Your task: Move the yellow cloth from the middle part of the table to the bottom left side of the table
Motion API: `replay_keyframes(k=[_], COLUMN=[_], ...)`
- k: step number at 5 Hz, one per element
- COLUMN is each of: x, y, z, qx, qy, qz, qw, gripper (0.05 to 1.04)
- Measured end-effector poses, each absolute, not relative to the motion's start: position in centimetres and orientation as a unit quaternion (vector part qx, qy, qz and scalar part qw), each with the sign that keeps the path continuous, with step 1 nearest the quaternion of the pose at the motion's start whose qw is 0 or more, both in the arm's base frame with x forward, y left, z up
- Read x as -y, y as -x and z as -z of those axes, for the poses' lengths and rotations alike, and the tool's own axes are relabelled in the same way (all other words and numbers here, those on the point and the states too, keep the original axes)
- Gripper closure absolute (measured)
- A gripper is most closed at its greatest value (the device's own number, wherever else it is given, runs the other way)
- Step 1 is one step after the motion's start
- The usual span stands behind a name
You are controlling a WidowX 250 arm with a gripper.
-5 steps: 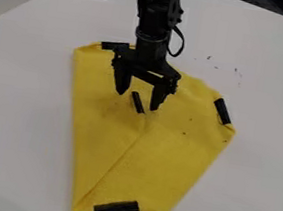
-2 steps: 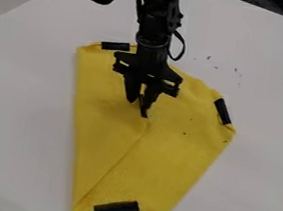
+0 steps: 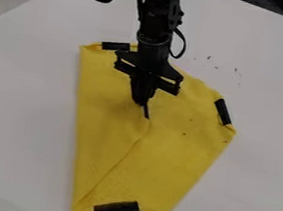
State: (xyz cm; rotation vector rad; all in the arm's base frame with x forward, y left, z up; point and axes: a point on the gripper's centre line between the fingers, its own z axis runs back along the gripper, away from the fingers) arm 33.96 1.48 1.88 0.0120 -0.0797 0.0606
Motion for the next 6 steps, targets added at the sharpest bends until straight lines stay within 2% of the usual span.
replay_keyframes(k=[1,2,3,4,5,6], x=[-1.5,-1.8,-1.5,-1.2,-1.3,-1.7], y=[-33.9,-34.0,-33.7,-33.8,-33.6,-33.6], z=[-1.9,-2.3,-2.2,-2.0,-1.6,-0.8], qx=[0.038,0.034,0.024,0.031,0.035,0.037], qy=[-0.006,-0.024,-0.03,-0.018,-0.004,0.006], qz=[-0.037,-0.04,-0.043,-0.049,-0.056,-0.056], qw=[0.999,0.998,0.998,0.998,0.998,0.998], gripper=[1.009,0.864,0.611,0.302,0.094,0.145])
